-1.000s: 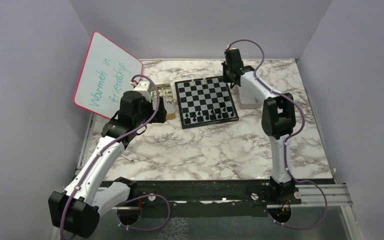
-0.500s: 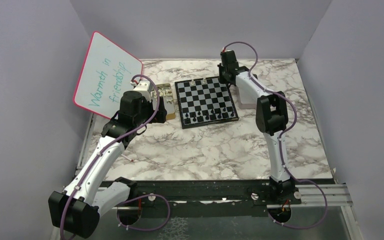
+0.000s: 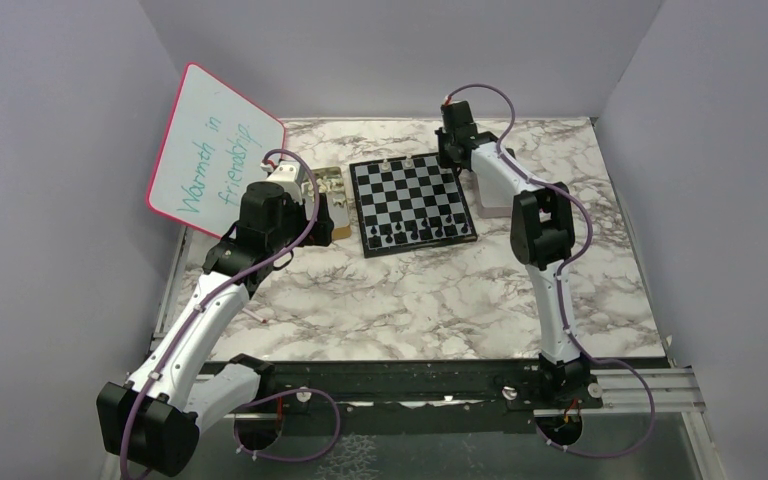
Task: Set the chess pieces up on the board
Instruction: Place the chess piece on the chessboard.
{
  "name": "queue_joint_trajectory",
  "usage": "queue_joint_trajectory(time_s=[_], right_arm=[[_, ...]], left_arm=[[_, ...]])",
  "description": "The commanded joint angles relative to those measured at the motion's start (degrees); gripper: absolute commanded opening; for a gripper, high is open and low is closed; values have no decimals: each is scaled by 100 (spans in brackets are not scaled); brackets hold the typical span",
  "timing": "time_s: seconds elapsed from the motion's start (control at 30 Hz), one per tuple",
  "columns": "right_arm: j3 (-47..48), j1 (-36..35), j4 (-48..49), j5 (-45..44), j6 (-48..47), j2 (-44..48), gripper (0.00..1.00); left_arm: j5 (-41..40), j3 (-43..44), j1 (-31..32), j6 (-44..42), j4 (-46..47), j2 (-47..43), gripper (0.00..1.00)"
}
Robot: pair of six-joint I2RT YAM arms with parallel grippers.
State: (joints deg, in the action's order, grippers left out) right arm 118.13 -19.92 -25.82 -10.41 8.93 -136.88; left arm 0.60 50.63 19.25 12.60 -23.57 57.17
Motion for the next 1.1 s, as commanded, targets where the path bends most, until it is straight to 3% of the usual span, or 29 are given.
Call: queue_joint_trajectory(time_s=[0.0,1.07], right_arm=[[153,-12,-37,170,27,-166,16],[492,-17,-308,51,-159,-371,22]], left_arm=[[81,-18,27,-56,126,0,99],[78,-27,27,-43,121,-65,99]])
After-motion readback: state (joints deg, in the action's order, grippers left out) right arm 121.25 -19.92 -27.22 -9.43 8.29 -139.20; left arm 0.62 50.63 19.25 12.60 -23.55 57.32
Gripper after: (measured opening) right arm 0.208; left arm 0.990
